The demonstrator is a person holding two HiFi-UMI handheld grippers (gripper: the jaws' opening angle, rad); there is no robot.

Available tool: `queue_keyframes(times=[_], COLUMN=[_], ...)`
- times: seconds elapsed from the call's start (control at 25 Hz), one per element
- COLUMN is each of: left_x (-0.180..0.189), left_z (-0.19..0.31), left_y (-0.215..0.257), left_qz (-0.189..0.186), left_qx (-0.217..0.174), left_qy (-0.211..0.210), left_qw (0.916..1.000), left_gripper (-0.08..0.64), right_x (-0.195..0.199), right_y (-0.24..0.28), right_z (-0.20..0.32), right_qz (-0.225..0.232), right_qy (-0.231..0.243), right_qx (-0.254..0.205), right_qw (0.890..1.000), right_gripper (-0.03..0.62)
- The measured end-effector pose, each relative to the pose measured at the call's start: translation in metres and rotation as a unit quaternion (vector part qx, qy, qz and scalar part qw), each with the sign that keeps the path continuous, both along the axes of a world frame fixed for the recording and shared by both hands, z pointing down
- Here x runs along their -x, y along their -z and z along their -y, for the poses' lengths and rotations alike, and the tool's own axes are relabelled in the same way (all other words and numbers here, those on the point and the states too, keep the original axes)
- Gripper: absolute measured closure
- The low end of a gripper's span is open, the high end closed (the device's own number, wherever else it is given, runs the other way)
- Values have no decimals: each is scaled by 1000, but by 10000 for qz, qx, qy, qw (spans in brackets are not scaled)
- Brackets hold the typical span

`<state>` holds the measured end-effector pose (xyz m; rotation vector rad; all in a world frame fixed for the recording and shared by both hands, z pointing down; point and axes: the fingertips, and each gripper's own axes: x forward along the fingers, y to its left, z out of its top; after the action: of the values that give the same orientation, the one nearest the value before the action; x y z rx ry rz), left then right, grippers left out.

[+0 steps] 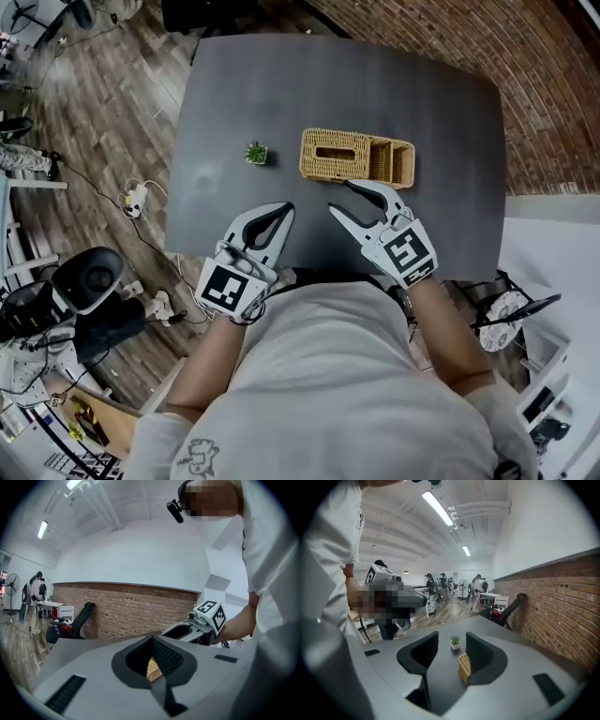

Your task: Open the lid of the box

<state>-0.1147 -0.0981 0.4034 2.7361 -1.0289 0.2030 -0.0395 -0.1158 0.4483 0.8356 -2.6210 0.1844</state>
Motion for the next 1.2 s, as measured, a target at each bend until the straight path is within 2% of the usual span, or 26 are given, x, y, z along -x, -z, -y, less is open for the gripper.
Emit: queue_keyframes(times=[0.16, 0.44, 0.6, 0.88, 1.04, 1.2], left_x=[-1, -6, -9, -10, -7, -1], left_z=[19, 49, 64, 76, 89, 92], left_y=[-13, -43, -63, -97, -111, -121], left_qz=[-129, -36, -2, -30, 11, 124], left_qx=[208, 440, 645, 854, 967, 1007], left_qy=[-41, 22, 114, 95, 9, 127], left_qw=[9997, 9990, 9979, 9963, 9953, 9948], left_gripper=[549, 549, 549, 549, 549, 549], right_x=[1, -3, -5, 1, 11, 12], right_y=[-23, -73, -106, -176, -200, -214], right_z=[21, 45, 54, 61, 68, 67], right_qz=[-179, -689, -1037, -1942, -2192, -2350], right_qy=[129, 542, 762, 1259, 1414, 1521], right_qx=[249, 662, 963, 1049, 1120, 1150], right_qw=[9994, 9940, 9870, 9672, 9589, 9531], right_gripper=[387, 342, 300, 281, 279, 279])
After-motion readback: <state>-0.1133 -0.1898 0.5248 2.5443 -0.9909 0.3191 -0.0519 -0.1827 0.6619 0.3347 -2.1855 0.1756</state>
